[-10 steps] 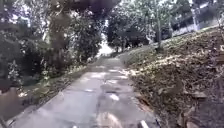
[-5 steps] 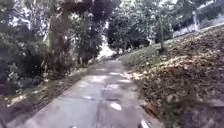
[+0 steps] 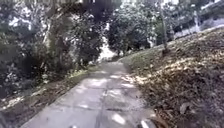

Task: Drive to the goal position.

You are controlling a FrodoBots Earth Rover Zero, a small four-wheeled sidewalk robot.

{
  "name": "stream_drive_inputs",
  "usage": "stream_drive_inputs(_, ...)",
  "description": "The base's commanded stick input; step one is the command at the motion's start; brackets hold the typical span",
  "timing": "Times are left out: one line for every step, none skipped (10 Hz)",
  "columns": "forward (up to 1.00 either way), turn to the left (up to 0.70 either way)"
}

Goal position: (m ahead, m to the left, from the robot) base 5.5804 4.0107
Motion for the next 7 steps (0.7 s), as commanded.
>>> stream_drive_inputs(0.5,0.0)
stream_drive_inputs(0.5,0.0)
stream_drive_inputs(0.5,0.0)
stream_drive_inputs(0.5,0.0)
stream_drive_inputs(0.5,0.0)
stream_drive_inputs(0.5,0.0)
stream_drive_inputs(0.5,0.0)
